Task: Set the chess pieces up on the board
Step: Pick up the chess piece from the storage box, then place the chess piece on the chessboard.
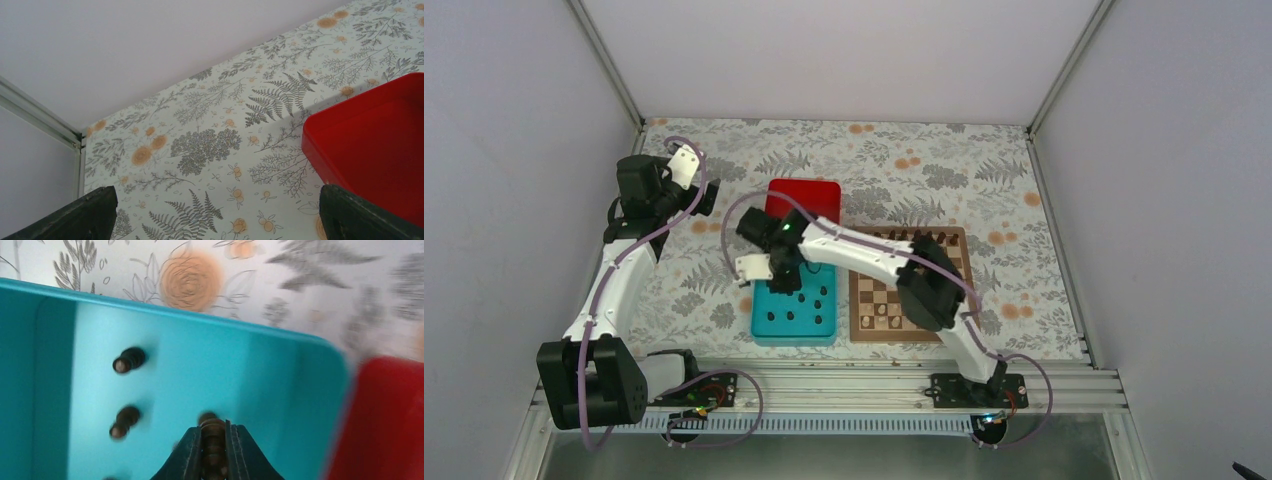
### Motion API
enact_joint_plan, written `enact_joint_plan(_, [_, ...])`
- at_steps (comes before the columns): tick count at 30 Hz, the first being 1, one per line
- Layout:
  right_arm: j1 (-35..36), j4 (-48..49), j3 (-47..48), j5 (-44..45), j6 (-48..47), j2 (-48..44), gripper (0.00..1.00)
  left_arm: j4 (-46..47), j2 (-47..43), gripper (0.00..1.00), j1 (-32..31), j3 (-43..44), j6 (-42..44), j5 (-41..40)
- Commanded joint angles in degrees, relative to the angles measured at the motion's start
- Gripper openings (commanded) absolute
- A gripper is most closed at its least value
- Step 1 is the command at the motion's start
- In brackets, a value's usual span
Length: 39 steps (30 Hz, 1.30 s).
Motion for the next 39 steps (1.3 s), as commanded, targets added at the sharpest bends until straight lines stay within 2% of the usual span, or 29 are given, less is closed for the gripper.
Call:
enact_joint_plan(1, [-4.8, -3.1, -0.1, 1.9, 1.2, -10.4, 0.04, 0.3, 0.6, 1.0, 0.3, -0.3, 0.0, 0.8])
enact_joint_plan(9, [-17.7, -2.2, -12.7, 0.3, 1.7, -21.0, 0.05, 0.2, 0.6, 1.0, 0.3, -0.2, -0.1, 0.9])
enact_joint_plan(16, [-23.6, 2.5, -23.3, -2.0, 1.5, -21.7, 0.05, 0.1, 0.6, 1.0, 0.3, -0.1, -0.2, 1.1])
enact_joint_plan(29, [-27.7, 6.3, -25.1, -1.6, 1.5, -15.6, 0.06, 0.0, 0.4, 1.0, 0.3, -0.1, -0.2, 1.2])
enact_joint_plan(39, [-29.8, 6.6, -25.1, -2.1, 1.1, -14.7, 0.07, 0.1, 0.6, 1.0, 0.3, -0.1, -0.1, 1.2])
